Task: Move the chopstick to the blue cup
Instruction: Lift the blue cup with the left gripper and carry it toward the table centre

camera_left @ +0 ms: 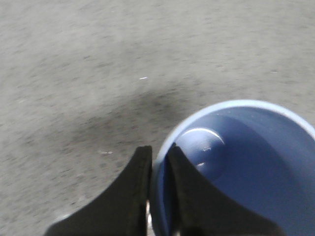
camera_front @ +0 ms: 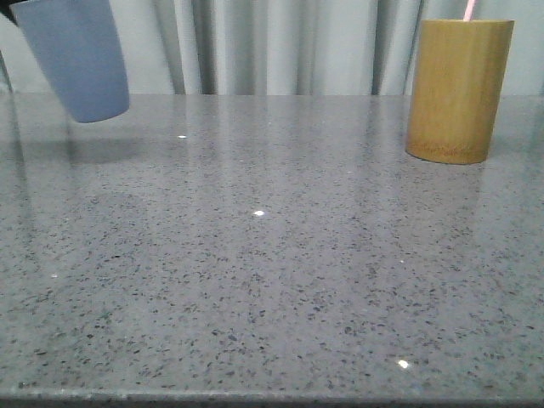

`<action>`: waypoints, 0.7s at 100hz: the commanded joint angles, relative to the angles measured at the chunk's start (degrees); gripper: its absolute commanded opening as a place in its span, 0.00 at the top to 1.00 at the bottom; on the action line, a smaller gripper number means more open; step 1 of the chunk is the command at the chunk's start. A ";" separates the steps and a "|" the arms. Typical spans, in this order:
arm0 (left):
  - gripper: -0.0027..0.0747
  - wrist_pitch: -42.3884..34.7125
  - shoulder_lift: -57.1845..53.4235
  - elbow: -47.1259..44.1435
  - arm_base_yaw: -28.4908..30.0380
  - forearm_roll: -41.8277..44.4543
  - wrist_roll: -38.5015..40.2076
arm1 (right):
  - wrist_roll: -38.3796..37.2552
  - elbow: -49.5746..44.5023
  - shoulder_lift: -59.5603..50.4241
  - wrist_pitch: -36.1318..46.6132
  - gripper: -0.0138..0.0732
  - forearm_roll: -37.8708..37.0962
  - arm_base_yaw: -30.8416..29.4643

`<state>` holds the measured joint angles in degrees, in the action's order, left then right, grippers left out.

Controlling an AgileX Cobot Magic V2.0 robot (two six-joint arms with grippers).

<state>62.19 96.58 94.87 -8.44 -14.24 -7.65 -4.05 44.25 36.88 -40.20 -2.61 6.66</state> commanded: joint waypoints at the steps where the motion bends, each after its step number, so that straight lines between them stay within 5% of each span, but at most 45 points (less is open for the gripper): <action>1: 0.99 -2.04 -2.52 2.52 -3.14 -1.97 0.44 | 0.37 2.01 0.38 3.86 0.09 -0.26 -0.44; 70: 0.99 -2.53 7.53 10.87 -18.77 0.51 4.49 | 0.37 2.01 0.38 3.99 0.09 -0.26 -0.44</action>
<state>61.63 106.31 103.61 -26.20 -13.40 -3.97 -4.05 44.25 36.88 -40.20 -2.61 6.66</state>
